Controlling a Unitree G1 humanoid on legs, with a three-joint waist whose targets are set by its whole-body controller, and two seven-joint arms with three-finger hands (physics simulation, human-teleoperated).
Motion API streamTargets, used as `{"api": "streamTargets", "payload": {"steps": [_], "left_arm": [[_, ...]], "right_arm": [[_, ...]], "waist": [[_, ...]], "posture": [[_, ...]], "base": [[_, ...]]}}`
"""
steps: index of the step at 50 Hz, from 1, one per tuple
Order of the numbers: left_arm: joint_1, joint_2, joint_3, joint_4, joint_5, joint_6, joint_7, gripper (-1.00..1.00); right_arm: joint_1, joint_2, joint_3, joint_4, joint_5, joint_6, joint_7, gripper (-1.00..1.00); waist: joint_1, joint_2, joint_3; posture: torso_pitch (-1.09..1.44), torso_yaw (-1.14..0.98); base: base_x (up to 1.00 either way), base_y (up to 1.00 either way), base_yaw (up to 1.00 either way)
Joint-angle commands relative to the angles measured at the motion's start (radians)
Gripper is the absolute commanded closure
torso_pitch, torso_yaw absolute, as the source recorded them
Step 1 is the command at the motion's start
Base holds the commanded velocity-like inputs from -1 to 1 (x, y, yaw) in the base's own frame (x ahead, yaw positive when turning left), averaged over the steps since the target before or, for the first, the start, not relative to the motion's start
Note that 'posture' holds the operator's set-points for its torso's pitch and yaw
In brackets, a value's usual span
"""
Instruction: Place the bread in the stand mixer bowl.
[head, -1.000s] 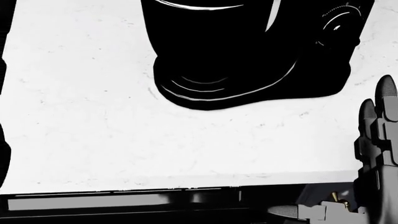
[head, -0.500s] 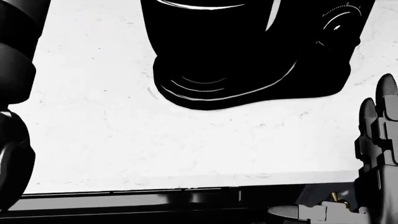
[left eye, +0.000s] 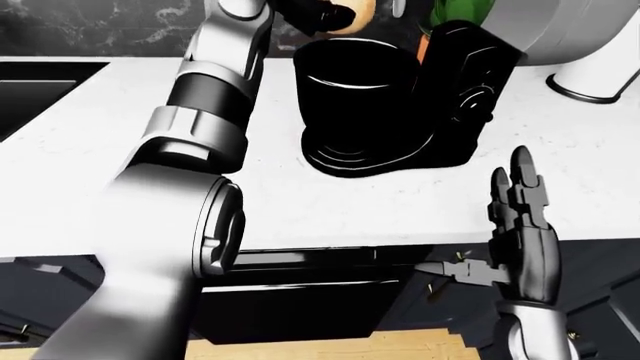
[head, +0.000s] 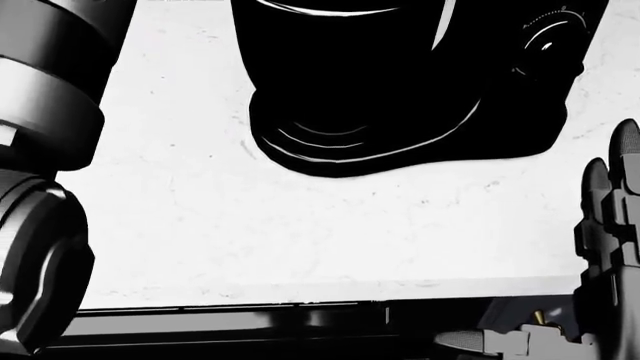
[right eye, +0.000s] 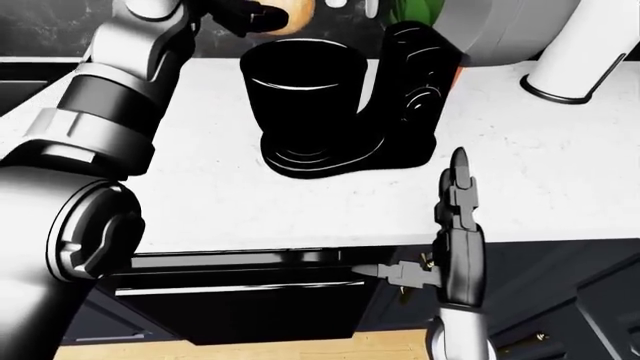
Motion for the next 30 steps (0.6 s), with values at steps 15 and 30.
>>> {"api": "streamTargets", "payload": {"steps": [15,30], "left_arm": [[-0.038,-0.038,-0.007,-0.041,-0.003,-0.02,0.014,1.0],[-0.035,-0.047,-0.011,-0.026,0.015,-0.014,0.019,1.0]], "right_arm": [[-0.001,-0.002,-0.027,-0.066,0.017,-0.021,0.009,-1.0],[0.006,0.006,-0.046,-0.095,0.022,-0.011,0.022,-1.0]], "waist": [[0.001,-0.006,-0.024],[0.0,-0.007,-0.025]], "posture": [[0.0,0.0],[0.0,0.0]], "base": [[0.0,0.0,0.0],[0.0,0.0,0.0]]}}
